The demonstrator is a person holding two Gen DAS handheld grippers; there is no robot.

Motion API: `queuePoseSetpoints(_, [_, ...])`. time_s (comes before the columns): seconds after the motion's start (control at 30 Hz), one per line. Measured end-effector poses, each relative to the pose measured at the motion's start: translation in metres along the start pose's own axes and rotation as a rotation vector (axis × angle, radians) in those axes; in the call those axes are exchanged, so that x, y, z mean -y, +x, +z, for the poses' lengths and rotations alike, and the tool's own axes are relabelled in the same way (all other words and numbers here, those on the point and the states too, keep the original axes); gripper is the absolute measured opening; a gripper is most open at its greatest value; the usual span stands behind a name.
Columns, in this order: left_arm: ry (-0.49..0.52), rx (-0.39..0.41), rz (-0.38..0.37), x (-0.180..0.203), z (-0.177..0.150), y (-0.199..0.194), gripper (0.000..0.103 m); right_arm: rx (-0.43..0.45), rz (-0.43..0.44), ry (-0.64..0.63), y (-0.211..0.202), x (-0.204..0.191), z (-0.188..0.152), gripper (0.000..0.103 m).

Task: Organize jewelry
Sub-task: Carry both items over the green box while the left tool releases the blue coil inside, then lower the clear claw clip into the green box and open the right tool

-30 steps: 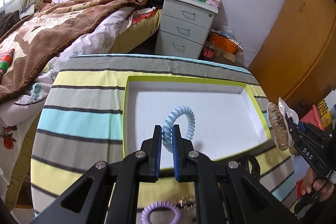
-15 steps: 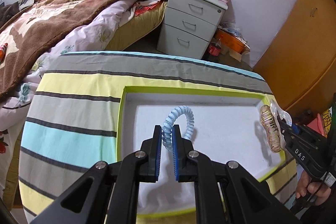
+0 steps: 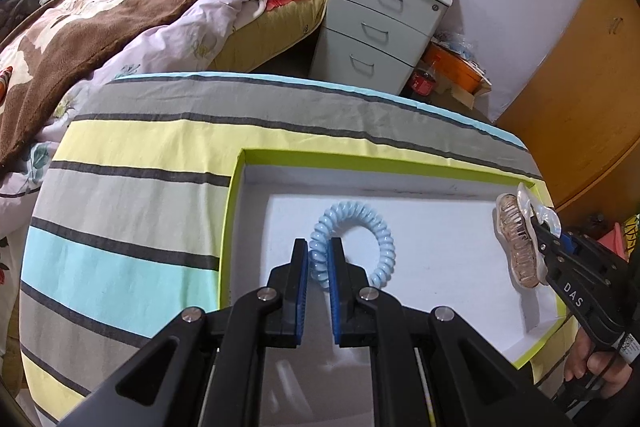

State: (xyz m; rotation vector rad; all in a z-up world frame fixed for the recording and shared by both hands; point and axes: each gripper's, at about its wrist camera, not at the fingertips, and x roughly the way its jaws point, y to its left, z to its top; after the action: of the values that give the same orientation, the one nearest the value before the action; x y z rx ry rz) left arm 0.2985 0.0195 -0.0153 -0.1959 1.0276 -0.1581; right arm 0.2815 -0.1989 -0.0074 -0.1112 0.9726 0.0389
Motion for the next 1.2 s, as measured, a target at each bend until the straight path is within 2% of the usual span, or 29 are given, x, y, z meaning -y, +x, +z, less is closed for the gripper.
queuePoseSetpoints(0.33, [0.001,-0.007,0.01,0.0,0.001,0.001,0.012,0.002,-0.026,-0.025,0.002,-0.004,0.0,0.016])
queuePoseSetpoints(0.5, [0.006,-0.003,0.012,0.002,0.001,-0.001,0.024,0.014,-0.024,-0.024,-0.001,-0.003,0.001,0.017])
queuePoseSetpoints(0.77, [0.006,0.007,0.014,0.002,-0.001,-0.008,0.041,0.033,-0.022,-0.025,-0.009,-0.003,0.0,0.033])
queuePoseSetpoints(0.83, [0.003,0.009,0.017,0.001,-0.001,-0.01,0.043,0.044,-0.016,-0.022,-0.013,-0.003,-0.001,0.041])
queuePoseSetpoints(1.2, [0.004,0.058,0.007,0.005,-0.009,-0.041,0.049,0.102,0.004,0.004,-0.046,-0.001,-0.008,0.042])
